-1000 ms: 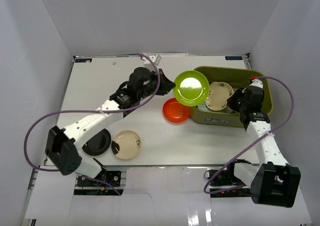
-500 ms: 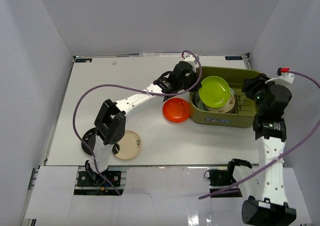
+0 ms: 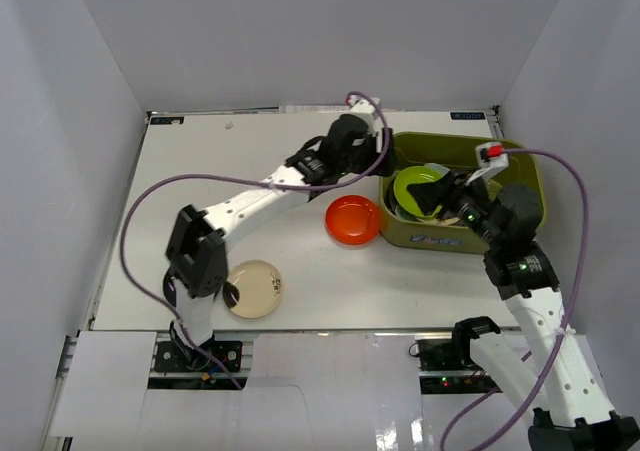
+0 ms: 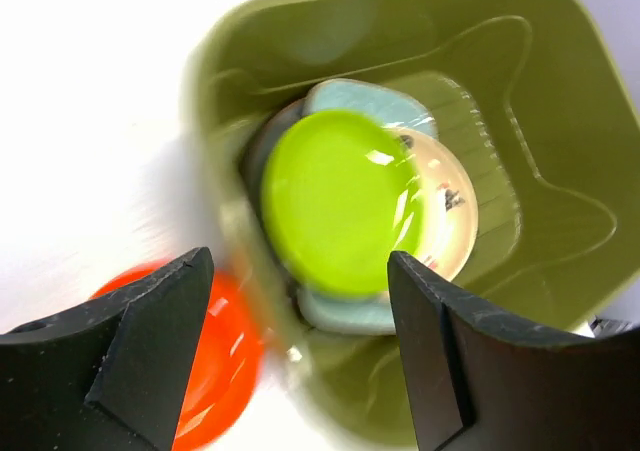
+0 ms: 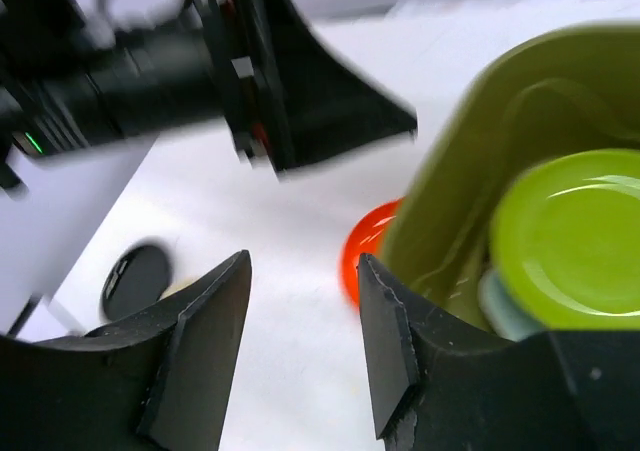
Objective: Place the plates into the plastic bin on the countertop
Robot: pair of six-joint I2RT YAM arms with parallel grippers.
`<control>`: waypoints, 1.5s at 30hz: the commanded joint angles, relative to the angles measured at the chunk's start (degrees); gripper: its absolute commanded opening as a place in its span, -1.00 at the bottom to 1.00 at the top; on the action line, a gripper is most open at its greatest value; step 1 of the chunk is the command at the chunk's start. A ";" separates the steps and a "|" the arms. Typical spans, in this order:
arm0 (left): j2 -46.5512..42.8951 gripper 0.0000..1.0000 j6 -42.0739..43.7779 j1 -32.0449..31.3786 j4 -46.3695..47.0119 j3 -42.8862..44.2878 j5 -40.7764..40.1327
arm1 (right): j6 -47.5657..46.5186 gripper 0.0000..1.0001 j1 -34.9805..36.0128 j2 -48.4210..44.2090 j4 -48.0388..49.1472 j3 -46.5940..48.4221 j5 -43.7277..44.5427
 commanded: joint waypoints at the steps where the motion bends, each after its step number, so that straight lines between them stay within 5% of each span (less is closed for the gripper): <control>1: -17.97 0.62 0.69 5.61 2.71 -11.98 -3.36 | 0.21 0.07 12.01 2.72 2.88 -2.92 4.38; 5: -38.59 0.56 -5.98 17.71 3.94 -38.84 -1.17 | -0.05 0.16 35.09 14.11 8.41 -4.51 19.04; 8: -51.69 0.47 -11.34 25.64 2.03 -53.01 -1.68 | 1.70 0.25 44.00 25.61 17.01 -4.33 19.87; 15: -71.51 0.39 -14.61 32.51 -12.56 -65.55 -16.86 | 4.78 0.41 52.30 52.36 25.03 4.36 17.68; 19: -69.87 0.50 -15.04 33.22 -19.95 -65.74 -22.34 | 6.89 0.38 52.47 62.74 27.66 8.32 11.19; 24: -61.79 0.57 -12.69 34.10 -19.78 -64.94 -21.82 | 10.40 0.01 52.48 69.17 31.27 9.73 8.71; 25: -60.03 0.57 -11.20 34.45 -19.17 -64.68 -19.72 | 10.49 -0.15 52.39 69.70 31.36 9.91 8.88; 26: -56.01 0.56 -9.96 34.71 -18.73 -64.24 -18.31 | 10.58 -0.60 52.21 70.22 31.36 10.08 9.23; 28: -52.30 0.50 -7.15 35.06 -19.60 -62.66 -17.42 | 10.58 -0.84 51.25 69.36 31.45 9.39 10.37; 39: -39.99 0.09 0.51 36.56 -23.65 -56.42 -16.54 | 3.39 -0.84 40.71 40.19 26.63 1.64 13.01; 45: -35.33 0.05 0.77 36.56 -24.44 -54.93 -16.45 | -0.58 -0.85 22.19 24.19 16.87 3.93 10.21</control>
